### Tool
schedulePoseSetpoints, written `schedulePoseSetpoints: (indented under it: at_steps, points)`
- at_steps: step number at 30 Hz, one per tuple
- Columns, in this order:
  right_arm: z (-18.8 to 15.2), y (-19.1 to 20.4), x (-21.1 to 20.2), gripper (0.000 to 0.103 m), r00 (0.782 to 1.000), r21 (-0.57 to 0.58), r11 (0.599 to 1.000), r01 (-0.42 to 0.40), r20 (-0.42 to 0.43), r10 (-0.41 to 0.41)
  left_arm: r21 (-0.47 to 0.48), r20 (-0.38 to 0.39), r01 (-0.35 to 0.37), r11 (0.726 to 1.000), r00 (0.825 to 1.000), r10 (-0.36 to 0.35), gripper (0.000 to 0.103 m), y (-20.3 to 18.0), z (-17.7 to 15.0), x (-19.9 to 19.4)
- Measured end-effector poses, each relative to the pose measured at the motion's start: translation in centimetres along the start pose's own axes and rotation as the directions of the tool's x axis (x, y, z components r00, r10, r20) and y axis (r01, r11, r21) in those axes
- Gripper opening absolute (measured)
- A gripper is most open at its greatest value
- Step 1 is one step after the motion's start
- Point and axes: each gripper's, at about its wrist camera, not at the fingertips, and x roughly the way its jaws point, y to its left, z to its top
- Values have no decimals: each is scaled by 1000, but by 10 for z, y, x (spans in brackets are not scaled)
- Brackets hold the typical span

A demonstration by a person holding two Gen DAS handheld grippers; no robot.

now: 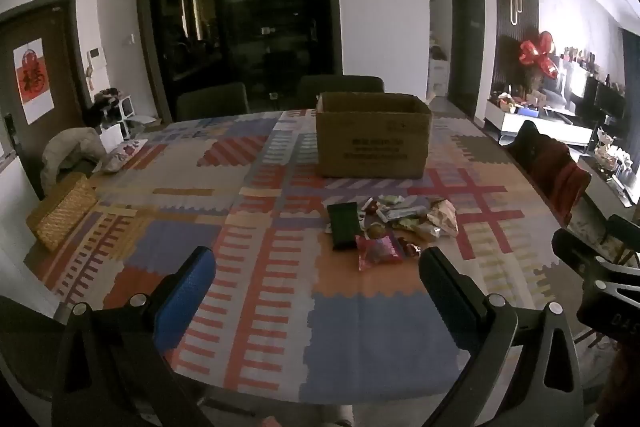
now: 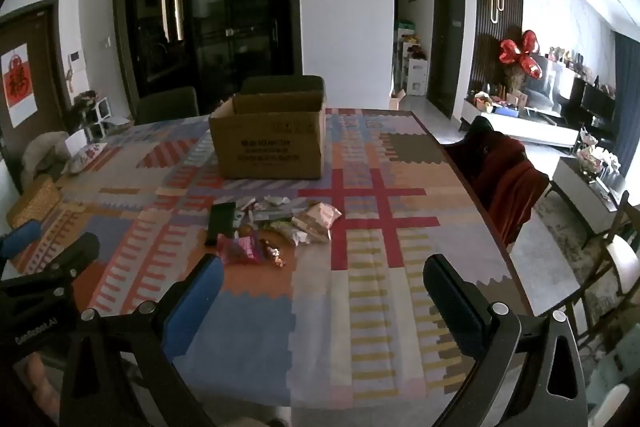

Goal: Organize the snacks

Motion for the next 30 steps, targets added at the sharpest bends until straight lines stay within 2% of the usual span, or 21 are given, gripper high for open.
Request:
schedulePoseSetpoints:
  at_steps: [3, 6, 9, 18, 30]
  points:
    - [0, 0, 0, 101, 1000, -3, 1000, 1, 3, -1, -16, 6, 10, 1000, 1000, -10, 103, 9, -1, 2]
    - [0, 1, 0, 101, 1000, -7, 1000, 6, 2, -6, 14, 24, -14, 1000, 1000, 14, 103, -1, -2, -4]
    - [0, 2, 0, 101, 1000, -8, 1000, 7, 2, -7, 8, 9, -7, 1000, 1000, 7, 103, -1, 6, 0]
    - [1, 3, -1, 101, 1000, -10, 1000, 6, 7, -6, -6, 40, -2, 1000, 999, 3, 103, 2, 7, -6]
    - [5, 3, -4, 101, 1000, -15, 1000, 6, 16, -6, -5, 41, 0, 1000, 999, 0, 103, 1, 7, -6]
